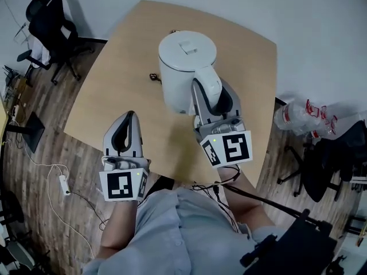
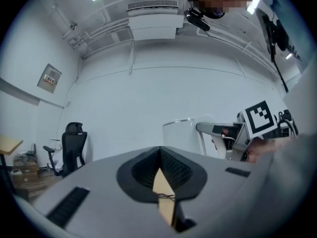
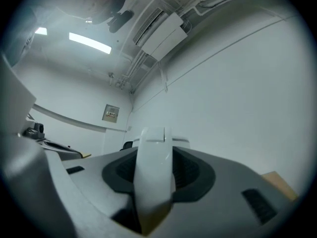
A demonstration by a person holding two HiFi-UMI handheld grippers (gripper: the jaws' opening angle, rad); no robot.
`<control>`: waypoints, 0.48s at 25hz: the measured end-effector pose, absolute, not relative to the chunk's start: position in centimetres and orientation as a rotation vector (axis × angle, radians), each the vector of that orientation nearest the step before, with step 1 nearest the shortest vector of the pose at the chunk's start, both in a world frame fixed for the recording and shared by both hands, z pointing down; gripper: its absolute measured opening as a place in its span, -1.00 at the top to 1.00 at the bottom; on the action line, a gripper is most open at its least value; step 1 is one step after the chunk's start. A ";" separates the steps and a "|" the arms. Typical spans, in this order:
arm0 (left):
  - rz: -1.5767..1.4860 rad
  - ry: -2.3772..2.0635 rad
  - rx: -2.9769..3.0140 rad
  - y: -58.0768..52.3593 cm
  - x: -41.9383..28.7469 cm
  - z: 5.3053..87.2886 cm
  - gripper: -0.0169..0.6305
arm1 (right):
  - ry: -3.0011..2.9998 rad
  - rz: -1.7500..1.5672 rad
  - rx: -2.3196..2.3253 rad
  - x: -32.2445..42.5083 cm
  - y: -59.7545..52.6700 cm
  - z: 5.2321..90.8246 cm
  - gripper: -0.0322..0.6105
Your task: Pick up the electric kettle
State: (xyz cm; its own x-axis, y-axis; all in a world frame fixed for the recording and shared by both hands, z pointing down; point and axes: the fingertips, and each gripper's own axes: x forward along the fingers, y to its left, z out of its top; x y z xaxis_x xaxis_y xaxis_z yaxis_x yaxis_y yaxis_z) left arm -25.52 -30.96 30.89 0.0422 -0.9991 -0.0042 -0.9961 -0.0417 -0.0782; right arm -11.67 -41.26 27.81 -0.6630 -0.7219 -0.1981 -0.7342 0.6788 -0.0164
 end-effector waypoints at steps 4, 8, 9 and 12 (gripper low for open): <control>-0.096 2.248 -2.173 -30.5 -28.3 31.4 0.95 | 2.765 0.037 -1.051 -16.6 -41.5 29.3 0.44; -0.128 2.300 -2.133 -30.1 -30.7 32.0 0.95 | 2.834 -0.025 -0.932 -21.0 -41.3 31.6 0.44; -0.132 2.315 -2.126 -30.1 -31.0 32.2 0.95 | 2.854 -0.034 -0.902 -21.9 -41.2 32.3 0.45; -0.147 2.353 -2.112 -30.0 -31.6 32.7 0.95 | 2.904 -0.066 -0.836 -23.4 -40.8 34.3 0.44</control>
